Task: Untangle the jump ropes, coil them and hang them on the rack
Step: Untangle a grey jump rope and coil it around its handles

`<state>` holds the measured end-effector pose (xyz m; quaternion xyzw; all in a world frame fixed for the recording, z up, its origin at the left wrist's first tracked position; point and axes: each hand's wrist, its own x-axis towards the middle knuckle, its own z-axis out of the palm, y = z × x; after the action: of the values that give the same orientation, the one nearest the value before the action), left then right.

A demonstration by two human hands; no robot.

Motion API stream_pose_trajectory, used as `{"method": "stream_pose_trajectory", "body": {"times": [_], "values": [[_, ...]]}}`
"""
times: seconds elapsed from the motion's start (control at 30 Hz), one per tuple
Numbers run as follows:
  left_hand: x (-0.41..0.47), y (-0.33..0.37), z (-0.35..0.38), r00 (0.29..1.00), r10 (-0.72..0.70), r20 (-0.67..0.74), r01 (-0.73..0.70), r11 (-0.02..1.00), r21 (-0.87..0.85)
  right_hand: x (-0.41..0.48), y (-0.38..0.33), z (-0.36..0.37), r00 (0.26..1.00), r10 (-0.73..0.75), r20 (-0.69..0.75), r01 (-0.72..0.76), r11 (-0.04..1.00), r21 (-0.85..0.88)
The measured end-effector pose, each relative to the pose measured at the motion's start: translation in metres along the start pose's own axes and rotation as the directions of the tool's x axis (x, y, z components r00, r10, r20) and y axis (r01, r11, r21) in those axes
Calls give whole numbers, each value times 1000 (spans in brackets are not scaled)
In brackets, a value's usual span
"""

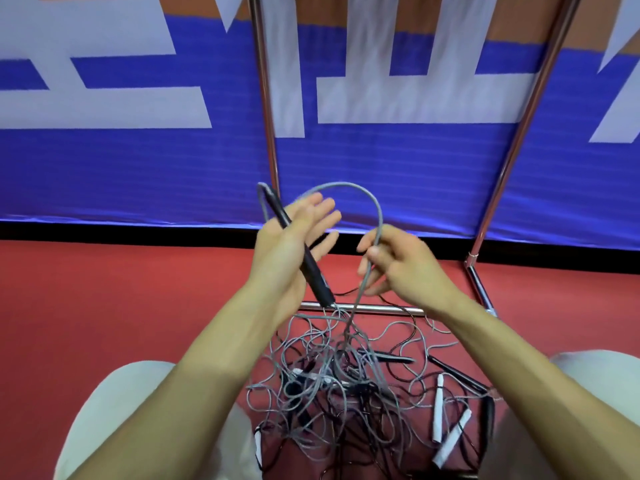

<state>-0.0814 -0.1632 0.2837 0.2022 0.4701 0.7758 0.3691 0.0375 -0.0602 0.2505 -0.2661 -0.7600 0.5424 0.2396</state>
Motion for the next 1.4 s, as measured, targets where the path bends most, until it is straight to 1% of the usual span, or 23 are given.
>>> {"method": "stream_pose_trajectory", "body": {"times": [0.1,0.13,0.2,0.23,0.27,0.33,0.37,0.4,0.43,0.47,0.53,0.63,0.7,0.77,0.87,0.93,0.97,1.03,1.17,1.23,1.27,1.3,1.4], "values": [[-5,-16,4,991,-122,59,101,954,282,-3,-16,-9,996,-24,-90,47,966,253],[-6,-20,6,983,-160,95,114,923,369,-3,-19,-12,993,-18,-116,57,937,344],[-8,-28,8,960,-217,175,94,842,532,-4,-25,-18,986,17,-166,71,856,512],[-10,-31,9,944,-248,218,74,801,594,-3,-28,-20,982,43,-186,79,796,600],[-11,-33,9,922,-287,258,61,769,637,-3,-31,-24,976,73,-204,93,710,698],[-14,-38,10,871,-373,320,57,723,688,-2,-35,-34,956,152,-251,152,474,868],[-15,-40,11,847,-409,338,56,702,710,-1,-36,-39,943,188,-276,193,368,910],[-17,-42,12,824,-442,354,52,681,730,-1,-36,-44,931,216,-295,225,296,928],[-18,-43,13,801,-470,371,48,667,743,0,-35,-48,923,237,-303,241,257,936],[-19,-44,13,778,-493,389,48,664,746,0,-33,-51,919,254,-303,243,240,940],[-21,-44,16,739,-523,424,67,684,726,1,-29,-52,914,282,-292,229,237,944],[-22,-43,20,713,-518,473,106,746,658,3,-25,-49,904,306,-298,209,291,934],[-23,-44,22,737,-481,475,118,784,610,4,-25,-46,903,309,-297,200,309,930],[-23,-46,24,797,-417,438,83,793,604,5,-25,-43,909,305,-283,188,304,934],[-21,-53,21,918,-247,310,-16,758,652,4,-26,-39,919,295,-260,168,304,938],[-17,-56,18,960,-158,233,-37,748,662,4,-27,-36,924,289,-251,155,316,936],[-16,-56,17,966,-140,217,-36,759,650,4,-28,-34,926,287,-246,149,321,935],[-15,-56,15,962,-128,241,-61,760,647,3,-28,-31,928,286,-237,140,322,936],[-13,-57,13,940,-104,325,-185,645,742,2,-28,-27,935,272,-227,128,336,933],[-13,-56,12,944,-60,324,-222,608,762,3,-27,-27,939,272,-211,106,355,929],[-12,-56,12,950,-48,307,-215,613,760,3,-26,-28,942,269,-202,88,384,919],[-12,-56,13,956,-37,290,-203,632,748,4,-24,-29,944,266,-194,61,439,897],[-11,-52,16,971,49,236,-199,718,667,6,-18,-31,942,289,-172,-74,676,733]]}}
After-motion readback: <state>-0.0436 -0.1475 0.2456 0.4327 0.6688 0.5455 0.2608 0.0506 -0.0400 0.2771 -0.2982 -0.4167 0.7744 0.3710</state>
